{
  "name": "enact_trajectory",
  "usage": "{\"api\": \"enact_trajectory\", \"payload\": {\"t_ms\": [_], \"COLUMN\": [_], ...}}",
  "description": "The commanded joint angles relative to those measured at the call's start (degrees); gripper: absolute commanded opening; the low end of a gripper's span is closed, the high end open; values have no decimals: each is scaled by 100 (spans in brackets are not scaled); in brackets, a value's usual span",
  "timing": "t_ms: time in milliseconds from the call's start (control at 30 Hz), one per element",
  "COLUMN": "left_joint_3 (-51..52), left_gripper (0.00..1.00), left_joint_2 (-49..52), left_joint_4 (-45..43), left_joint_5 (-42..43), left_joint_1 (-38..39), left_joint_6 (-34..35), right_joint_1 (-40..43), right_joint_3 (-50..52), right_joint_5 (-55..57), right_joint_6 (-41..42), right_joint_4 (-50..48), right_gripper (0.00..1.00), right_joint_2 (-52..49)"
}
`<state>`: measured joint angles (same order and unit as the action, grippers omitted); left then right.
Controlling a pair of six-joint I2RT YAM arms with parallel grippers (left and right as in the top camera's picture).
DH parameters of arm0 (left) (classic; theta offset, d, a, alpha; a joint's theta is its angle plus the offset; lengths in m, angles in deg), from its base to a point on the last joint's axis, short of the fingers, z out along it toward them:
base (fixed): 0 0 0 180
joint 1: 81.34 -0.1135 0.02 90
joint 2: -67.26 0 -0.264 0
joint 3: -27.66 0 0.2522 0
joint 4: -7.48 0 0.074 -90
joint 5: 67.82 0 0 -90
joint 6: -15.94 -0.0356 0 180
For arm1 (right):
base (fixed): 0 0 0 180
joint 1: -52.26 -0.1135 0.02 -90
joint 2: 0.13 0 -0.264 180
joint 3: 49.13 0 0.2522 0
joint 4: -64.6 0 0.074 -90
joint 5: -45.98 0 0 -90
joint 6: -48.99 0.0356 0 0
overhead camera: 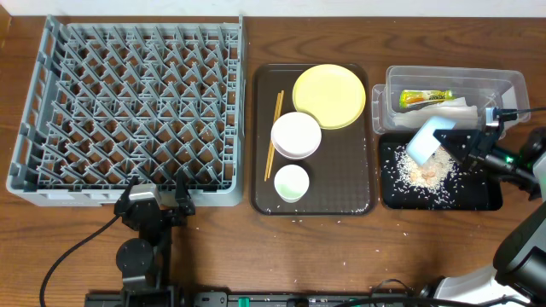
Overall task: Sort waste into correct bins and load items into the dishwasher
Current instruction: 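Carry the blue bowl over the black tray and tip out the rice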
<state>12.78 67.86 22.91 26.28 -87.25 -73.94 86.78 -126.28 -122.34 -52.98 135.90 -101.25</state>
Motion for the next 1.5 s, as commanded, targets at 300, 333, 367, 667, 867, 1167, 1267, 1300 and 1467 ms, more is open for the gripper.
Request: {"api": "enact_trajectory", "payload": {"t_ms": [300, 333, 367, 667, 867, 1167, 1267, 1300, 1467], "left_joint_3": [90, 90, 90, 90, 90, 90, 90, 90, 90], "left_gripper": [90, 91, 91, 90, 91, 91, 91, 90, 90], "left_joint_2": [-31, -31, -31, -31, -31, -31, -31, -31, -31], "left_joint_4": [210, 210, 210, 210, 210, 210, 210, 210, 210], "left_joint_5": [79, 79, 79, 79, 79, 79, 79, 79, 79], "left_joint_1": [-24, -24, -24, -24, -24, -24, -24, -24, -24], "left_joint_6": [-33, -33, -33, -33, -33, -33, -33, -33, -33], "right_joint_1": [162, 192, 225, 380, 382, 404, 415, 415, 420], "right_joint_3": [15, 15, 15, 15, 15, 15, 15, 15, 15], "right_joint_5": [-426, -426, -428, -557, -538, -487, -334, -341, -334], "right_joint_6": [874, 879, 970, 1064, 1331, 1508, 1517, 1517, 1561], "right_joint_4": [481, 407, 396, 382, 98, 50, -184, -107, -238], "right_gripper": [1, 1, 1, 1, 1, 1, 1, 1, 1], "right_joint_2": [138, 138, 138, 138, 131, 131, 131, 131, 131]}}
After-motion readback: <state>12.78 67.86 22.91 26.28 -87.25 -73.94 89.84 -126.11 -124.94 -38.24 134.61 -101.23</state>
